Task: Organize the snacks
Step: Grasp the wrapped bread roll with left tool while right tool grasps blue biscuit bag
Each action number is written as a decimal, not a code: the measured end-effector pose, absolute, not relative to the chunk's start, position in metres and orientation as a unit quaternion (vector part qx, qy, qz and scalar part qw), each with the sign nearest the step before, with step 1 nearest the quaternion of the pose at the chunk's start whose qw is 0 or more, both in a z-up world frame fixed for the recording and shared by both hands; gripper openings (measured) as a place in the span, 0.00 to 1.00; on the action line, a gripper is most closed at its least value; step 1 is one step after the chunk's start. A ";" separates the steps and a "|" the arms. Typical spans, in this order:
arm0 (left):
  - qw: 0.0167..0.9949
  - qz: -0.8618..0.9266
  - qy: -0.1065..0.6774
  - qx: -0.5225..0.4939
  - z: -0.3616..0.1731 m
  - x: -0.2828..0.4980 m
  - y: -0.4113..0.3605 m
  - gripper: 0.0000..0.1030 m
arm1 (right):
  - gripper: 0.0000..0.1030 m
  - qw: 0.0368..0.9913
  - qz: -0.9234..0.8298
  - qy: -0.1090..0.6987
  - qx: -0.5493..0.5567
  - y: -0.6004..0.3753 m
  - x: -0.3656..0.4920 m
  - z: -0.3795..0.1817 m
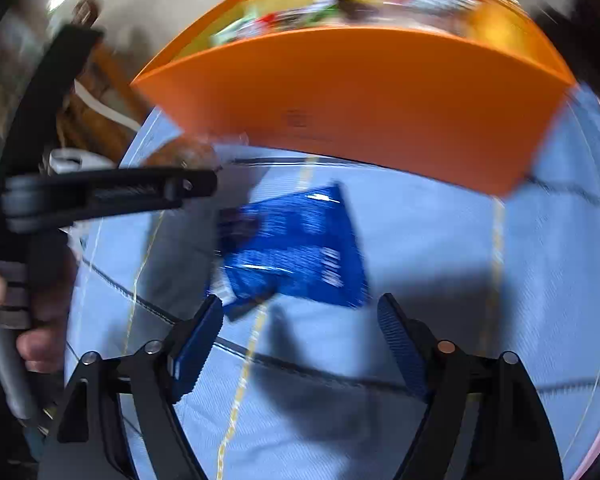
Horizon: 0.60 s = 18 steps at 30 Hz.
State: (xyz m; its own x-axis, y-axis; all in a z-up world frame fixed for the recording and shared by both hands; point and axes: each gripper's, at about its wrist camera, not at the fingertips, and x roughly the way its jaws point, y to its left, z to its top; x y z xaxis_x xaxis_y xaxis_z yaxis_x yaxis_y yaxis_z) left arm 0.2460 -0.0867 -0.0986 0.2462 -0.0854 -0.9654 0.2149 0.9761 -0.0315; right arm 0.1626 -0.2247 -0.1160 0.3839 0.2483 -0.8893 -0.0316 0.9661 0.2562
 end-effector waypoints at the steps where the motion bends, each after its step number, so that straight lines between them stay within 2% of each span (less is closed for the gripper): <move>1: 0.791 -0.087 0.604 0.050 -0.095 0.244 -0.077 0.68 | 0.82 0.827 0.091 0.548 0.089 -0.219 0.167 -0.117; 8: 0.795 -0.042 0.604 0.036 -0.092 0.241 -0.028 0.68 | 0.86 0.826 0.071 0.559 0.005 -0.180 0.200 -0.137; 10: 0.795 -0.040 0.604 0.031 -0.088 0.240 -0.022 0.68 | 0.80 0.825 0.064 0.561 0.001 -0.181 0.203 -0.137; 12: 0.798 -0.042 0.601 0.029 -0.084 0.238 -0.020 0.68 | 0.66 0.825 0.064 0.562 0.001 -0.184 0.202 -0.131; 13: 0.799 -0.045 0.598 0.030 -0.083 0.238 -0.018 0.68 | 0.62 0.826 0.063 0.560 0.000 -0.185 0.201 -0.127; 14: 0.801 -0.049 0.596 0.031 -0.081 0.237 -0.018 0.68 | 0.47 0.831 0.066 0.552 0.003 -0.187 0.196 -0.118; 15: 0.803 -0.051 0.593 0.032 -0.078 0.234 -0.018 0.68 | 0.38 0.837 0.068 0.543 0.007 -0.189 0.194 -0.109; 18: 0.808 -0.065 0.585 0.035 -0.070 0.231 -0.024 0.68 | 0.33 0.841 0.070 0.537 0.012 -0.195 0.184 -0.092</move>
State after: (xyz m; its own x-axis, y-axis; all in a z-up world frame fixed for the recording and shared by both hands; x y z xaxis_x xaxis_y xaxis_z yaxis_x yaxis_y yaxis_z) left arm 0.2314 -0.0239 -0.0703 0.3083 -0.0640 -0.9492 0.1453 0.9892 -0.0195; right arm 0.1840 -0.1946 -0.0922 0.4141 0.1303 -0.9009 -0.1048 0.9899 0.0950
